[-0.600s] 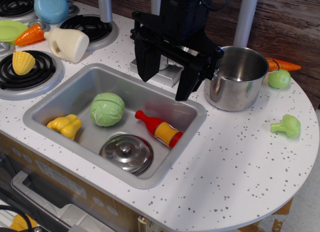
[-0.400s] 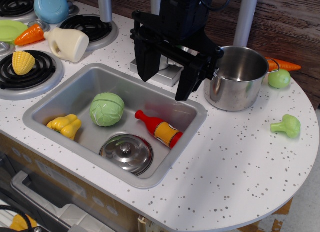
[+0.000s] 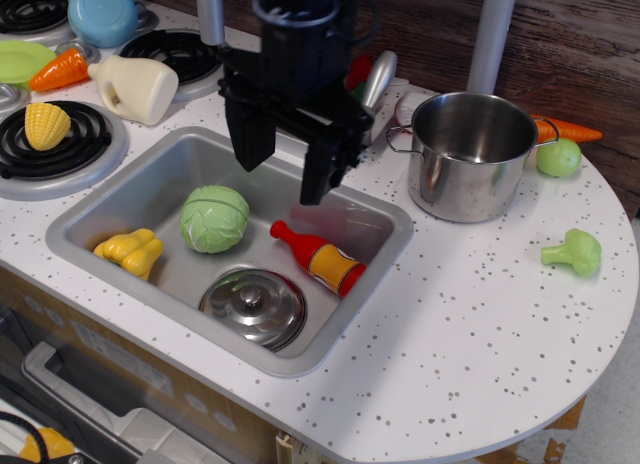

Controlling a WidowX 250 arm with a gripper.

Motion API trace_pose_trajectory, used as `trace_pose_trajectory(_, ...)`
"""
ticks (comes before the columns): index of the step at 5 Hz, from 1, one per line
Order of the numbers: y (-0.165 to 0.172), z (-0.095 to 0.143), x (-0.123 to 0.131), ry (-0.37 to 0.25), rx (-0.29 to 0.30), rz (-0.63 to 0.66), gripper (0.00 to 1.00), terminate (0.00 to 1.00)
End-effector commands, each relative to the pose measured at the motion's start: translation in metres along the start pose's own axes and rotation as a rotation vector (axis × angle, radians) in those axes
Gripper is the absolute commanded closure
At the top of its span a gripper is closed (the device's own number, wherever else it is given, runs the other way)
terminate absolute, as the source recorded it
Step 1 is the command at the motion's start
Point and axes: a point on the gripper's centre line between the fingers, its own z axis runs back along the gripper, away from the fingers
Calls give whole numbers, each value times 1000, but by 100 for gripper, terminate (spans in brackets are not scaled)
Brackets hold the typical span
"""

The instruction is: Put lid on pot or pan

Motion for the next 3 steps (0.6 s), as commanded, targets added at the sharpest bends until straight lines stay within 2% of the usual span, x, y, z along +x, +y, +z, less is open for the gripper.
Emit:
trace_pose_trajectory(1,26,-33,7,-68,5,-14,0,0)
trace_pose_trajectory(2,29,-61,8,-78,16,23,0,0)
trace_pose_trajectory(3,30,-78,5,-83,27,44,0,0)
